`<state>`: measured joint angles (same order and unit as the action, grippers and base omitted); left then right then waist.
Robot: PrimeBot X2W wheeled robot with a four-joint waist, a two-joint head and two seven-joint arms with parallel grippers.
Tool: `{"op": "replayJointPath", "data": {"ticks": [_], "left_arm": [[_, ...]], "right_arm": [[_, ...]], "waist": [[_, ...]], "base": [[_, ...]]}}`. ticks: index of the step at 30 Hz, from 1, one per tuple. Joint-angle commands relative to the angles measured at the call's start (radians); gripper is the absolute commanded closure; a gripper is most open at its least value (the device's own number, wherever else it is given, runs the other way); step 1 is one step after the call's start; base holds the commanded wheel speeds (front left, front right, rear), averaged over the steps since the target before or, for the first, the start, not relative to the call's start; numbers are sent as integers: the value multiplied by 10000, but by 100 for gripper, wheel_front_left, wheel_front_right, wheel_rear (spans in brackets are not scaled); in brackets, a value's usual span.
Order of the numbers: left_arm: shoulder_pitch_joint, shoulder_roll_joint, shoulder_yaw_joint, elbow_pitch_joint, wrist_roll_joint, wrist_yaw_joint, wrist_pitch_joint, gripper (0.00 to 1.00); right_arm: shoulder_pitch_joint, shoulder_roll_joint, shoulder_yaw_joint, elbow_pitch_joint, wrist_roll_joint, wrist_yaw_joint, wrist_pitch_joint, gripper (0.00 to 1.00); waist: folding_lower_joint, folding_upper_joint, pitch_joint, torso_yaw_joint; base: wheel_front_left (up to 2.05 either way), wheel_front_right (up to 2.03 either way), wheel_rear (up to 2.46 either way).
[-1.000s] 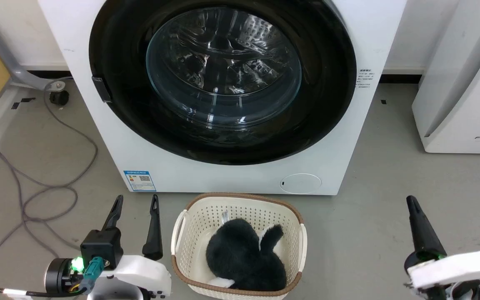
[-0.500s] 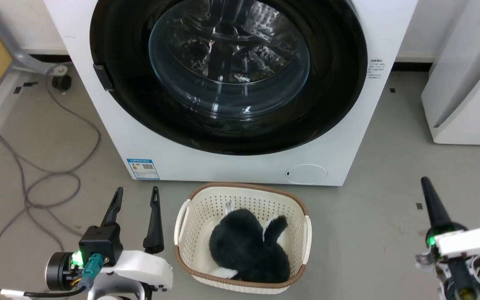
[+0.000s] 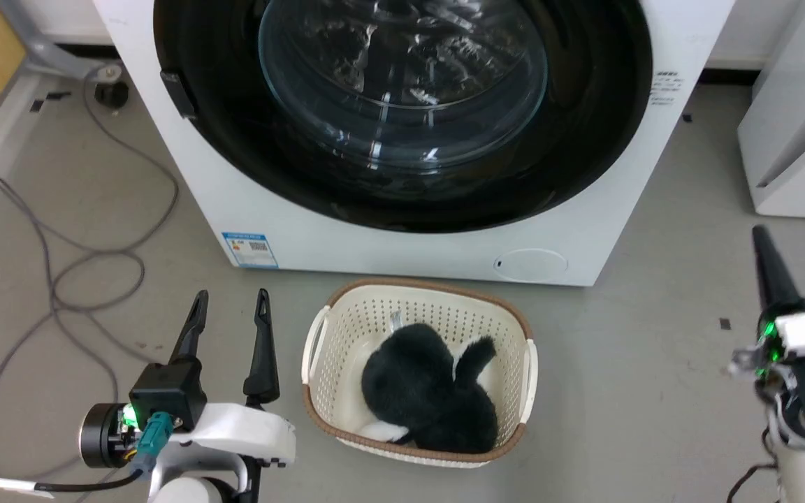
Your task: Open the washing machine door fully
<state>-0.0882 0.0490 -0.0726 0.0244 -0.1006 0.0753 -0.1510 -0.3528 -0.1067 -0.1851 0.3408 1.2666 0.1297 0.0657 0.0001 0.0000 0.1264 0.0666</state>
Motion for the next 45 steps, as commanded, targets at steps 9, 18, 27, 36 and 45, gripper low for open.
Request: {"op": "replayJointPath", "data": {"ticks": [9,18,27,36,45], "left_arm": [[-573,11,-134,-94,-237,195,-265,0],[-989,11,-221,-185,-362,284,-453,0],[-1312,11,-319,-267,-482,363,-641,0],[-1536,12,-399,-290,-639,455,-829,0],[-1776,12,-544,-297,-826,594,-1017,0]], "right_arm": [[-1911,-660,-132,1050,503,8,-411,100],[-3900,-1118,-224,2219,1348,8,-395,100],[-5765,-1631,9,3238,2143,9,115,100],[-7166,-1945,848,4178,2201,9,191,100],[-8256,-2274,1770,5193,2360,10,610,100]], "waist": [[-1,0,798,270],[-1,0,1600,403],[-1,0,2115,635],[-1,0,2579,839],[-1,0,3001,1095]], "base": [[0,0,0],[0,0,0],[0,0,0],[0,0,0],[0,0,0]]}}
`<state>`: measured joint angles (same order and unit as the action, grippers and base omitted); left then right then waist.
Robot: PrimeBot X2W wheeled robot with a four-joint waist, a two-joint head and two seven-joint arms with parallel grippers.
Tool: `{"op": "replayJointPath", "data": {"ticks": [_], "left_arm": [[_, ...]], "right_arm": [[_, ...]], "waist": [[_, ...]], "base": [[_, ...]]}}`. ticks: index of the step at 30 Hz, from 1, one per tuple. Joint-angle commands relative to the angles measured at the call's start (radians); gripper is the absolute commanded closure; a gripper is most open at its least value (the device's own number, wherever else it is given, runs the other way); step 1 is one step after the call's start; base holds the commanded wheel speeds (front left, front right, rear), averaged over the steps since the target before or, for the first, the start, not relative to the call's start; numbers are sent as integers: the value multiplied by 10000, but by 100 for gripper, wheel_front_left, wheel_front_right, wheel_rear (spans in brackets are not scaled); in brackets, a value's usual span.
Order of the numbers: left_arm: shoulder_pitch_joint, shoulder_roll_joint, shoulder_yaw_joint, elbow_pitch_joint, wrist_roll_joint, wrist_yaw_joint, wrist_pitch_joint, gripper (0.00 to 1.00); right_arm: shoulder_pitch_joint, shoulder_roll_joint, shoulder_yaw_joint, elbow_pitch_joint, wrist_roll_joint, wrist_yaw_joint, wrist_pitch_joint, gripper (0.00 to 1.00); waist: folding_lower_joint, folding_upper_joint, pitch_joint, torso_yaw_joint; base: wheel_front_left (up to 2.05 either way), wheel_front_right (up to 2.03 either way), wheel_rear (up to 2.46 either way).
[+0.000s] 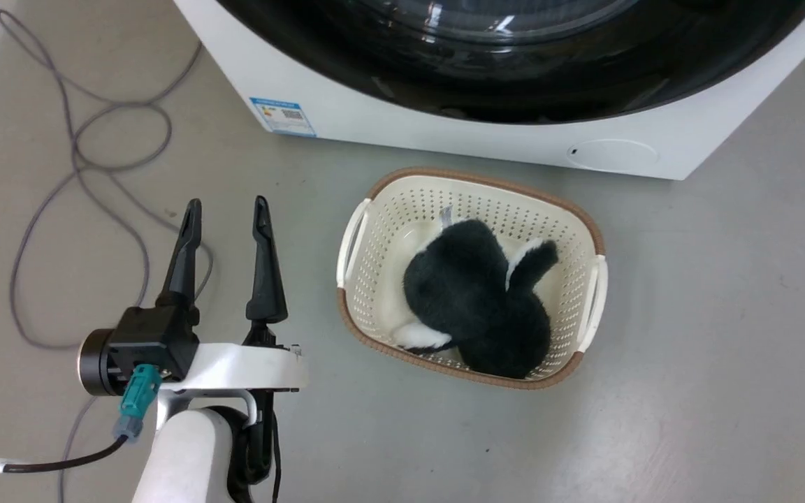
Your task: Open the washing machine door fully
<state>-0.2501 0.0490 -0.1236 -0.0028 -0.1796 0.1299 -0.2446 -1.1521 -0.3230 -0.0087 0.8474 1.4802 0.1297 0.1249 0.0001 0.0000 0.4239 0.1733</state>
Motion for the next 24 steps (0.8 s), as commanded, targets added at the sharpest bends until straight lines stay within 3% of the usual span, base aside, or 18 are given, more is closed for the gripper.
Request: {"op": "replayJointPath", "data": {"ticks": [1,14,24], "left_arm": [[-177,12,-45,-15,-63,63,-103,0],[-185,12,34,92,-36,46,-172,0],[86,12,121,214,53,-13,-172,0]], "right_arm": [[-322,-150,73,224,295,10,100,100],[115,-242,990,-114,514,10,2001,100],[1030,-177,1390,-575,509,10,2669,100]], "waist": [[-1,0,50,53],[-1,0,-130,-71],[-1,0,-673,-313]], "base": [[0,0,0],[0,0,0],[0,0,0]]}}
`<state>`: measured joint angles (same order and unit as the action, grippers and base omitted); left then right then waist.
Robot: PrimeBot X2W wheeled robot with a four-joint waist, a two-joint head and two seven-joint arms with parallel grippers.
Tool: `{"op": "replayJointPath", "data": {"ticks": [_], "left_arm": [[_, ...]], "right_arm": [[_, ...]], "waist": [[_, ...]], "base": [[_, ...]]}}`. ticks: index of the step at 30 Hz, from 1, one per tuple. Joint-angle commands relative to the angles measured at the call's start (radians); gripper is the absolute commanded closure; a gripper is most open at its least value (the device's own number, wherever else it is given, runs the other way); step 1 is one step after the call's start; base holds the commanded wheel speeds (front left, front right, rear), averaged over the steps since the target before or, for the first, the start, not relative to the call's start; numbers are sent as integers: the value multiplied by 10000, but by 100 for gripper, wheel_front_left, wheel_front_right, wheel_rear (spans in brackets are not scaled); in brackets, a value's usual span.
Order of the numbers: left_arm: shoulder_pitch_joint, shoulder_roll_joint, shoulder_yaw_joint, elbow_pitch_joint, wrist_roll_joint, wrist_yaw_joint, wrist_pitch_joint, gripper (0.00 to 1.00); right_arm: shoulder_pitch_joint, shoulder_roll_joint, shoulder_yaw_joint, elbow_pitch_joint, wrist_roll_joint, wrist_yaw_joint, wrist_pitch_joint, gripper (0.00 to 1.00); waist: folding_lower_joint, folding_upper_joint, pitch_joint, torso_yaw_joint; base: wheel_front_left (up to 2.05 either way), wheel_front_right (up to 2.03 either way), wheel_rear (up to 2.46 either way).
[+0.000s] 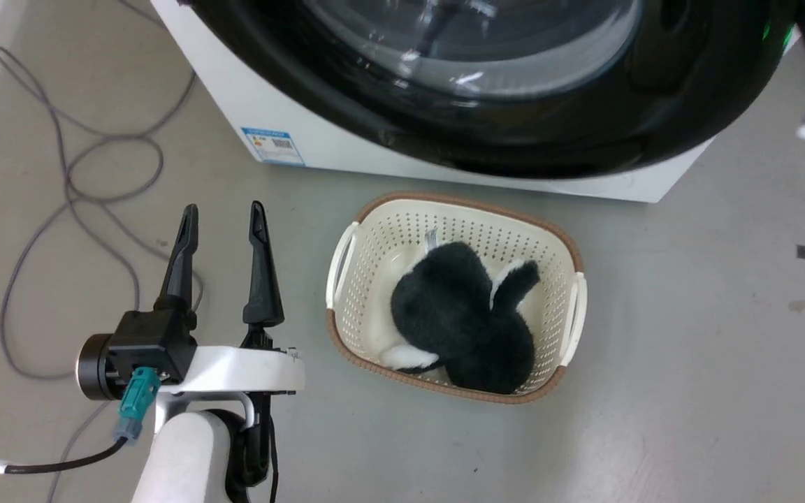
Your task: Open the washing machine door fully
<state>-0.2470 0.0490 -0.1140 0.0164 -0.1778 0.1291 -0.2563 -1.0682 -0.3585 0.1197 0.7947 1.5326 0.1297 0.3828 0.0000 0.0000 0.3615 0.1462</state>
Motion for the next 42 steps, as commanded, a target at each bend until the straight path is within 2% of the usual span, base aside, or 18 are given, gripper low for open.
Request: {"op": "replayJointPath", "data": {"ticks": [1,24,29,42], "left_arm": [[80,12,34,29,37,-14,-55,0],[712,12,378,222,258,-273,-55,0],[847,12,349,292,244,-310,-55,0],[1211,12,284,439,226,-363,-55,0]], "right_arm": [[294,219,150,-103,5,10,174,100],[3661,1220,1160,-3229,655,10,2110,100],[4640,1554,1590,-4060,775,10,2608,100],[6194,2114,2344,-5185,837,10,3228,100]], "waist": [[0,0,-82,-68],[0,0,-1073,-551],[0,0,-1351,-499],[0,0,-1994,-265]], "base": [[0,0,0],[0,0,0],[0,0,0],[0,0,0]]}}
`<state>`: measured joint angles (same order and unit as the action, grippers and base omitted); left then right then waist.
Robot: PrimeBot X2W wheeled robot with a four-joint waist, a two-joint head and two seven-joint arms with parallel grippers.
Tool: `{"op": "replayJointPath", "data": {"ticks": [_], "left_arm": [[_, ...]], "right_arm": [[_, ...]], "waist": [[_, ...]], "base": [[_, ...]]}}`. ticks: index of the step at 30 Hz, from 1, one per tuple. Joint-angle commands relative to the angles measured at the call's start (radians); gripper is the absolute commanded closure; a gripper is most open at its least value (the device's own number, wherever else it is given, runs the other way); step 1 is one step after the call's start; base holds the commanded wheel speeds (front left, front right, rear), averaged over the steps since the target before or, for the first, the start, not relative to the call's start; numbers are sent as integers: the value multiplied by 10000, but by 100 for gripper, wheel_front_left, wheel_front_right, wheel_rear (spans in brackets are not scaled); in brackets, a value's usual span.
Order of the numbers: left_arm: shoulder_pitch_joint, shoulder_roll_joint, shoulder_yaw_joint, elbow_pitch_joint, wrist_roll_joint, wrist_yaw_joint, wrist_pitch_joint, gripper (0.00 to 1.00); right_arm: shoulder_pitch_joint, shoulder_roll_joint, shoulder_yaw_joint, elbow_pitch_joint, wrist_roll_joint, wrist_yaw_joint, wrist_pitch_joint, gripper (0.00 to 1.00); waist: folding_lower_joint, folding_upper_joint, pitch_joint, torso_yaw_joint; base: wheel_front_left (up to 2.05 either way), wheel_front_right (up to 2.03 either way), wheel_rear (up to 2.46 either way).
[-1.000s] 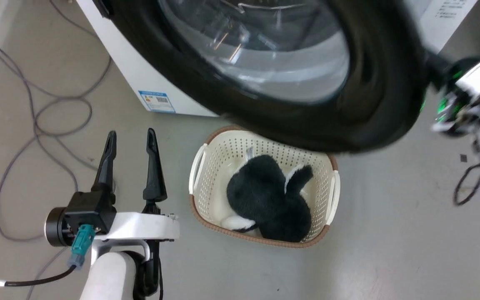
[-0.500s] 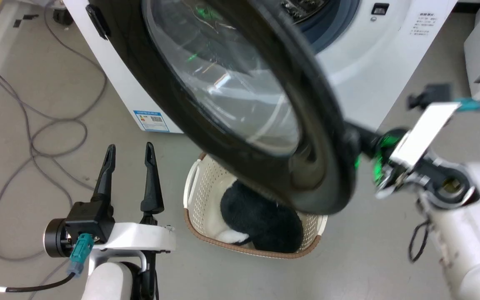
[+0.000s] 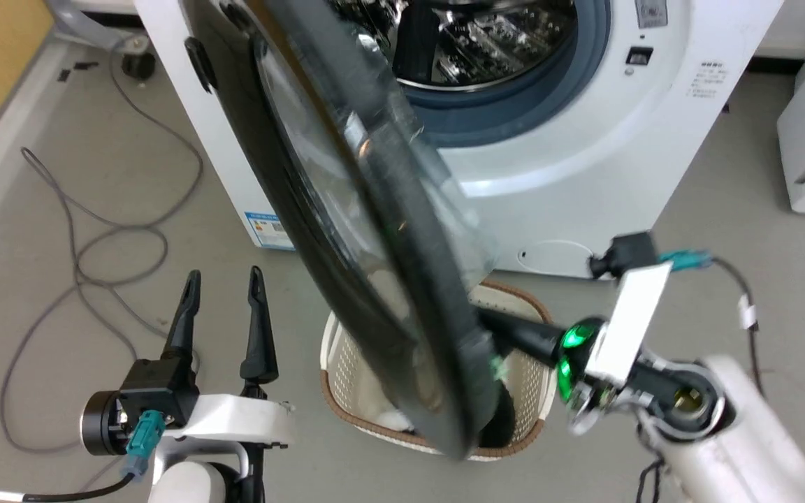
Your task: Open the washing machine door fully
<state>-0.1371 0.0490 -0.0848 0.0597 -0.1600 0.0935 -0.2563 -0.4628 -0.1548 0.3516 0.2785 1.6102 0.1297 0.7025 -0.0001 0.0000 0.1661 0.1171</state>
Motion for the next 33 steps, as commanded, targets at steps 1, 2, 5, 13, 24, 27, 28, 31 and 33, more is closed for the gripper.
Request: {"op": "replayJointPath", "data": {"ticks": [1,2,5,13,24,27,28,31,33], "left_arm": [[152,12,-9,21,49,-9,-55,0],[189,12,-9,37,50,-17,-55,0],[301,12,-26,87,52,-40,-55,0],[641,12,58,164,112,-64,-55,0],[1127,12,266,325,296,-178,-55,0],[1225,12,298,325,332,-201,-55,0],[1240,12,303,316,346,-208,-55,0],[1245,12,346,322,380,-251,-55,0],[1254,12,394,319,387,-264,-55,0]], "right_arm": [[259,124,98,-107,49,10,66,100],[379,168,172,-184,32,10,94,100],[758,313,367,-373,36,10,159,100],[1721,665,660,-789,246,10,121,100],[2518,795,-271,-1121,-47,10,-1417,100],[2585,791,-621,-1388,-434,10,-2176,100],[2603,777,-755,-1533,-570,10,-2452,100],[2588,569,-1139,-2022,-1461,10,-3657,100],[2595,119,-1112,-2358,-2862,10,-4885,100]], "waist": [[1,0,-100,43],[1,0,-155,60],[1,0,-314,119],[1,0,-726,148],[1,0,-1443,-124],[1,0,-1573,-231],[1,0,-1587,-257],[1,0,-1639,-320],[1,0,-1666,-364]], "base": [[0,0,0],[0,0,0],[0,0,0],[0,0,0],[0,0,0],[0,0,0],[0,0,0],[0,0,0],[0,0,0]]}}
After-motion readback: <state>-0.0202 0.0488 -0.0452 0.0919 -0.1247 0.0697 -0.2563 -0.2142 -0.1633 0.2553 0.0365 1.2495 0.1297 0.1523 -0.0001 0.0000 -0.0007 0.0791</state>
